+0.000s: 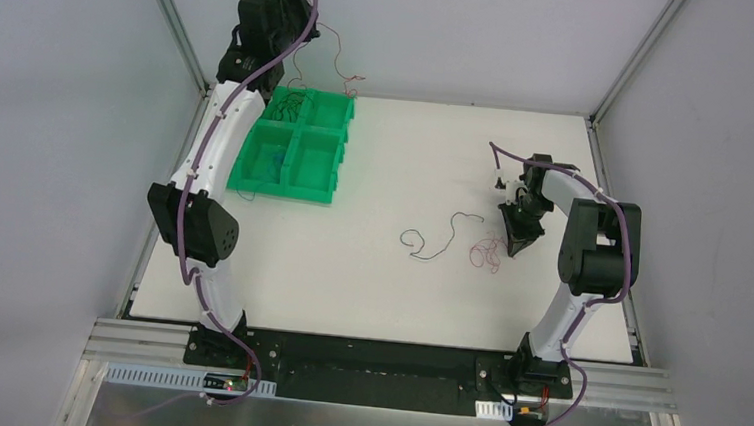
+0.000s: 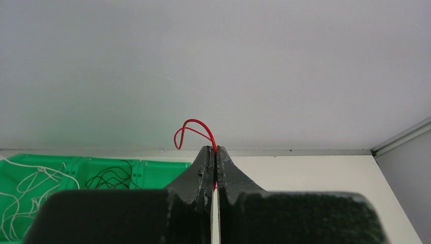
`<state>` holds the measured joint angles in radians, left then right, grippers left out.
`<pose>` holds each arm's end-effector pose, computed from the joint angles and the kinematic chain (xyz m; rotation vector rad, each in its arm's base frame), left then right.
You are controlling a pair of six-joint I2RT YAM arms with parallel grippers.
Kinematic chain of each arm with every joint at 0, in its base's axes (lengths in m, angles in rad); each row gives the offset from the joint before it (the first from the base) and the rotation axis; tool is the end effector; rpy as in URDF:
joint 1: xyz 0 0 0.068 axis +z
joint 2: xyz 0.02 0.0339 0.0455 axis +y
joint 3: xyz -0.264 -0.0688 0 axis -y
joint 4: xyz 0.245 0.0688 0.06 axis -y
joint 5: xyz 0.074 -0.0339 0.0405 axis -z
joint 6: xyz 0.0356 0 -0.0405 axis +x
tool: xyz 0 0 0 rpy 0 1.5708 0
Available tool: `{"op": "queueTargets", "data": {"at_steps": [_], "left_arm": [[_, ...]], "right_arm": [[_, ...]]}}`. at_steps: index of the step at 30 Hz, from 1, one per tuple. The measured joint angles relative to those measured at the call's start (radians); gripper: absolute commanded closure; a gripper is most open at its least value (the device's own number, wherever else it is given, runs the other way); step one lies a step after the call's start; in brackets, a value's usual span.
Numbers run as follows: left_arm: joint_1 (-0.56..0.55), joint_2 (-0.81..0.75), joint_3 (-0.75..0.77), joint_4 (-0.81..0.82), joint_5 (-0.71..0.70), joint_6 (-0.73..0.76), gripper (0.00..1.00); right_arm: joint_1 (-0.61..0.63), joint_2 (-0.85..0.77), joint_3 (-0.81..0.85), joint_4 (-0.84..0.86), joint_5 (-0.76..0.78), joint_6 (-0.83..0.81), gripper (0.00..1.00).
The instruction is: Untangle the cables
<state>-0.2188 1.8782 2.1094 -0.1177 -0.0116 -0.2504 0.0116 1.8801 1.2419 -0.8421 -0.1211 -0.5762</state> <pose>0.4233 -0.0937 0.4921 -0.0327 1.4678 -0.3741 0.3427 0.0083 0.1583 -0.8822 2.8862 0.1377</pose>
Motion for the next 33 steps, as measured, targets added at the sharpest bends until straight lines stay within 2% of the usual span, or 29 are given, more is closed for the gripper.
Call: {"op": "queueTargets", "data": {"at_steps": [10,17,25,33], "left_arm": [[0.011,-0.020,-0.115,-0.007,-0.052,-0.057,1.00],[0.011,-0.001,-0.115,-0.089,-0.153,-0.180,1.00],[0.018,0.226,0.051,-0.132,-0.153,-0.313,1.00],[0.018,0.329,0.072,-0.178,-0.157,-0.391,1.00]], "right_arm": [[0.000,0.000,0.000,0.000,0.000,0.000,1.00],[0.000,0.000,0.000,0.000,0.000,0.000,1.00],[0.000,0.001,0.000,0.000,0.000,0.000,1.00],[0.000,0.000,-0.005,0.000,0.000,0.000,1.00]]}}
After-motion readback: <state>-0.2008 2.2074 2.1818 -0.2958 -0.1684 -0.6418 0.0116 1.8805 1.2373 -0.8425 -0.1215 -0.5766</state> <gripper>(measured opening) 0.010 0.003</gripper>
